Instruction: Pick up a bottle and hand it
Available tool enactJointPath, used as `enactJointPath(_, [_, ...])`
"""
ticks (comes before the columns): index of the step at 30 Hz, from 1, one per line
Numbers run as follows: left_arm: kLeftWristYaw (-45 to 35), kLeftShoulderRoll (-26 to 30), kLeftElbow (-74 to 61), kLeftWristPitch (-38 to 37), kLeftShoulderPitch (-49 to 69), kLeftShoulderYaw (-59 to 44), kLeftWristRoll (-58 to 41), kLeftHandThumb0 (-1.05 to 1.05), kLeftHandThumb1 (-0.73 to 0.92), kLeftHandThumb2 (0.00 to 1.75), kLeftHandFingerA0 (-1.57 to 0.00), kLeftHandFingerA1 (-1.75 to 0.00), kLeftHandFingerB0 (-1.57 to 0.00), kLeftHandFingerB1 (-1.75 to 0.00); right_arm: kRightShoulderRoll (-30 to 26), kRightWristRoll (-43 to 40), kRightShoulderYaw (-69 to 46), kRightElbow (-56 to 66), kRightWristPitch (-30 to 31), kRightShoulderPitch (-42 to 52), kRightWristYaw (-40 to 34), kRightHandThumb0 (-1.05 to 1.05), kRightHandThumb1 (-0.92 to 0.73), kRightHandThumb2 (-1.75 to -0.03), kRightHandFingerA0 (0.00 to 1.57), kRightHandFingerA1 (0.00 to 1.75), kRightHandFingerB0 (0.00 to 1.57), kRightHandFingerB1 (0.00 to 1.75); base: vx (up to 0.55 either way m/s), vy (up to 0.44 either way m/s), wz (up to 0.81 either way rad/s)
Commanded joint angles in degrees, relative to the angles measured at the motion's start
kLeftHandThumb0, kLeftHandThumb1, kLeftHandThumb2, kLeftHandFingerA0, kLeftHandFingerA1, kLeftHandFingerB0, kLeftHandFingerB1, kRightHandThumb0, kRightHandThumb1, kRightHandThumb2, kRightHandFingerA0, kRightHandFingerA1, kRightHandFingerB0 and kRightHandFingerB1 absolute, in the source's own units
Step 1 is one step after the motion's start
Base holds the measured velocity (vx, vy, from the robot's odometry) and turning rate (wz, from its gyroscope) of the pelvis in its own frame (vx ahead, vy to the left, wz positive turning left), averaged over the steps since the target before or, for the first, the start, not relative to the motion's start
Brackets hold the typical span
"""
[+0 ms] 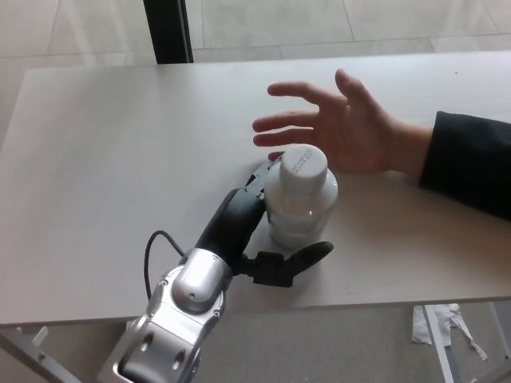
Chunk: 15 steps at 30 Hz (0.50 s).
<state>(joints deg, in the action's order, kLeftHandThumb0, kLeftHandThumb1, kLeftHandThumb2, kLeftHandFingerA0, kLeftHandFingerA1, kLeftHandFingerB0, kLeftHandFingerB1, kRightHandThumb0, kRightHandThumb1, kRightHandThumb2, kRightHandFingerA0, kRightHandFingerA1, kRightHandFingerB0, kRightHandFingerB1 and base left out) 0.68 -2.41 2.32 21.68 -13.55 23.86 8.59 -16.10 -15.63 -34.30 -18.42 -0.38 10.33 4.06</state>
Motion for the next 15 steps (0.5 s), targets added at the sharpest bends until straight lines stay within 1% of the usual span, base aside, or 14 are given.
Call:
enactJointPath(1, [22.9, -4.2, 7.9, -4.0, -0.1, 2.7, 14.9, -0.14, 0.53, 0.56, -0.90, -0.82, 0.00, 0.00, 0.1, -0.2, 0.2, 0.6, 1.0, -0.6, -1.6, -0.68, -0.60, -0.58, 0.60, 0.68, 0.36, 0.51, 0.00, 0.000, 0.00])
enactJointPath(2, [23.1, -4.2, 8.5, -4.1, -0.3, 3.3, 15.5, -0.07, 0.58, 0.77, -1.02, -0.95, 0.00, -0.01, 0.1, 0.1, 0.3, 0.4, 0.2, -0.5, -1.5, -0.66, -0.62, -0.58, 0.58, 0.67, 0.34, 0.49, 0.00, 0.000, 0.00])
enactJointPath(3, [23.3, -4.2, 9.5, -4.2, -0.7, 4.3, 16.3, -0.07, 0.58, 0.77, -1.02, -0.95, 0.00, -0.01, 0.1, 0.5, 0.5, 0.2, -0.9, -0.4, -1.3, -0.66, -0.62, -0.58, 0.58, 0.67, 0.34, 0.49, 0.00, 0.000, 0.00])
enactJointPath(4, [23.0, -3.5, 9.9, -5.0, -0.5, 5.5, 17.2, -0.05, 0.79, 0.76, -1.07, -1.28, -0.12, -0.32, 0.4, 0.5, 0.6, 0.4, -0.9, -0.2, -1.4, -0.66, -0.48, -0.90, 0.52, 0.70, 0.31, 0.58, 0.00, 0.000, 0.00])
enactJointPath(5, [23.2, -2.8, 10.7, -6.6, -0.5, 6.4, 17.9, -0.05, 0.79, 0.76, -1.07, -1.28, -0.12, -0.32, 0.4, 0.8, 0.7, 1.1, -0.4, 0.0, -1.8, -0.66, -0.48, -0.90, 0.52, 0.70, 0.31, 0.58, 0.00, 0.000, 0.00])
enactJointPath(6, [23.8, -2.8, 10.8, -7.3, -0.4, 6.6, 18.1, -0.07, 0.81, 0.78, -1.06, -1.39, -0.25, -0.39, 0.4, 0.7, 0.6, 1.1, -0.5, 0.0, -1.8, -0.64, -0.49, -0.91, 0.52, 0.71, 0.31, 0.58, 0.00, 0.000, 0.00])
enactJointPath(7, [23.9, -2.8, 10.9, -7.4, -0.4, 6.6, 18.1, -0.07, 0.81, 0.78, -1.06, -1.39, -0.25, -0.39, 0.4, 0.7, 0.7, 1.1, -0.5, 0.0, -1.8, -0.64, -0.49, -0.91, 0.52, 0.71, 0.31, 0.58, 0.00, 0.000, 0.00])
enactJointPath(8, [24.6, -2.8, 11.5, -8.2, -0.4, 6.9, 18.3, -0.04, 0.83, 0.80, -0.96, -1.47, -0.46, -0.50, 0.2, 1.2, 0.8, 1.0, -0.7, 0.1, -2.0, -0.62, -0.67, -0.60, 0.56, 0.68, 0.34, 0.51, 0.00, 0.000, 0.00])
enactJointPath(9, [24.8, -3.1, 11.9, -7.3, -0.8, 6.6, 18.2, -0.01, 0.74, 0.90, -0.89, -1.73, -0.90, -0.87, 0.2, 1.5, 0.8, 1.4, 0.0, 0.1, -2.7, -0.57, -0.68, -0.60, 0.51, 0.66, 0.35, 0.50, 0.00, 0.000, 0.00])
enactJointPath(10, [25.1, -3.3, 12.0, -7.7, -0.7, 6.2, 17.8, 0.06, 0.62, 1.07, -1.20, -1.48, -1.04, -1.33, 0.1, 1.7, 0.9, 0.9, -0.6, 0.0, -2.6, -0.54, -0.54, -0.95, 0.44, 0.69, 0.31, 0.58, 0.00, 0.000, 0.00])
enactJointPath(11, [25.6, -3.6, 12.0, -8.3, -0.5, 5.5, 17.2, 0.06, 0.62, 1.07, -1.20, -1.48, -1.04, -1.33, -0.1, 2.1, 1.1, 0.1, -1.5, -0.1, -2.4, -0.54, -0.54, -0.95, 0.44, 0.69, 0.31, 0.58, 0.00, 0.000, 0.00])
enactJointPath(12, [26.3, -3.9, 12.5, -8.6, -0.6, 5.3, 17.2, -0.20, 0.86, 0.72, -0.85, -1.75, -0.64, -1.66, -0.3, 2.2, 1.0, -0.5, -1.8, -0.3, -2.3, -0.50, -0.74, -0.60, 0.41, 0.64, 0.37, 0.50, 0.00, 0.000, 0.00])
enactJointPath(14, [27.3, -4.4, 13.3, -9.4, -0.7, 4.8, 17.2, -0.20, 0.86, 0.72, -0.85, -1.75, -0.64, -1.66, -0.5, 2.2, 0.9, -1.5, -2.3, -0.5, -2.2, -0.50, -0.74, -0.60, 0.41, 0.64, 0.37, 0.50, 0.00, 0.000, 0.00])
enactJointPath(15, [28.2, -4.6, 13.7, -10.7, -0.5, 4.0, 16.8, -0.22, 0.88, 0.71, -0.86, -1.75, -0.66, -1.66, -0.5, 1.7, 0.6, -1.9, -2.4, -0.4, -1.8, -0.47, -0.73, -0.65, 0.37, 0.62, 0.37, 0.52, 0.00, 0.000, 0.00])
